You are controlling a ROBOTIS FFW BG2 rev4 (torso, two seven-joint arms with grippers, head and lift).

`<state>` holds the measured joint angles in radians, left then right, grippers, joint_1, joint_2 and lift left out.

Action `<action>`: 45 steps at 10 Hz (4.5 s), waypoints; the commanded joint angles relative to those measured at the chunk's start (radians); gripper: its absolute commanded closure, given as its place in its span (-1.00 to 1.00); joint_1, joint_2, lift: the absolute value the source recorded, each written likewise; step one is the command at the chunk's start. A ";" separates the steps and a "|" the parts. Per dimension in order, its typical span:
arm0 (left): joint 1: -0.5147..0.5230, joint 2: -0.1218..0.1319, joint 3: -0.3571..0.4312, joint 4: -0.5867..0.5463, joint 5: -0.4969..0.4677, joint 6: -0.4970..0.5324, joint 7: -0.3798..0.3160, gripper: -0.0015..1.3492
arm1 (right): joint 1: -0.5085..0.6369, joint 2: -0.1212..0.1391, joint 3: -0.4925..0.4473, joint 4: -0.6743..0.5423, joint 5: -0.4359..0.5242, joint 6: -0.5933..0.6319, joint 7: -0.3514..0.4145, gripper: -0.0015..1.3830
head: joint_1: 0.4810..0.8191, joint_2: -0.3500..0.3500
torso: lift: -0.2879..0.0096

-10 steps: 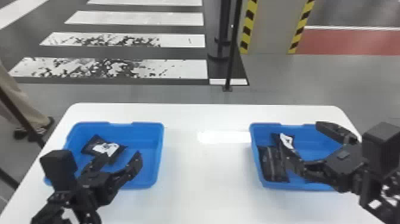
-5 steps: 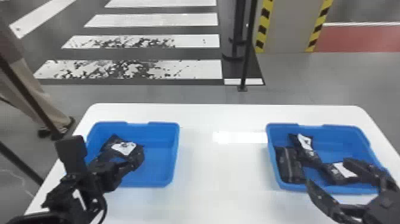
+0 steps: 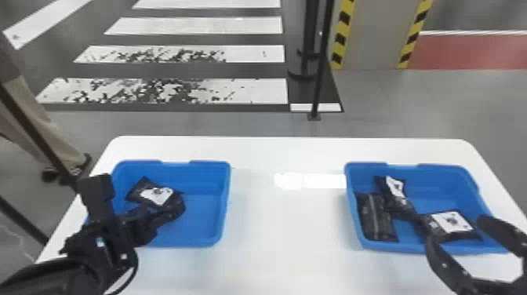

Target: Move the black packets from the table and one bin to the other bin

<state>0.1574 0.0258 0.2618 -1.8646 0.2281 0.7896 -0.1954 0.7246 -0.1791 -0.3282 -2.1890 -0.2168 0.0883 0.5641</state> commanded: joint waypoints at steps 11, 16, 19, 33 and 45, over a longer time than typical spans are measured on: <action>-0.162 0.003 -0.038 0.256 0.055 -0.083 0.105 -0.73 | -0.035 0.001 0.017 0.045 -0.003 0.017 0.010 -0.88 | 0.27 0.13 | 0.20; -0.175 0.000 -0.027 0.307 0.025 -0.129 0.195 -0.37 | -0.055 0.001 0.027 0.062 0.019 0.027 0.019 -0.88 | 0.27 0.14 | 0.20; -0.202 0.000 -0.036 0.379 0.095 -0.171 0.220 -0.37 | -0.067 0.003 0.031 0.077 0.031 0.037 0.022 -0.88 | 0.27 0.17 | 0.20; 0.174 -0.026 -0.096 -0.176 0.003 -0.461 0.303 0.79 | -0.067 0.001 0.023 0.035 0.053 0.081 0.037 -0.88 | 0.27 0.15 | 0.20; 0.331 0.082 -0.300 -0.071 -0.485 -1.281 -0.191 0.79 | -0.428 -0.072 -0.009 0.011 0.011 0.518 0.114 -0.89 | 0.27 -0.49 | 0.20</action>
<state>0.5015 0.0961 -0.0041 -1.9373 -0.2515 -0.4927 -0.3864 0.3426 -0.2396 -0.3494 -2.1860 -0.2118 0.5570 0.6783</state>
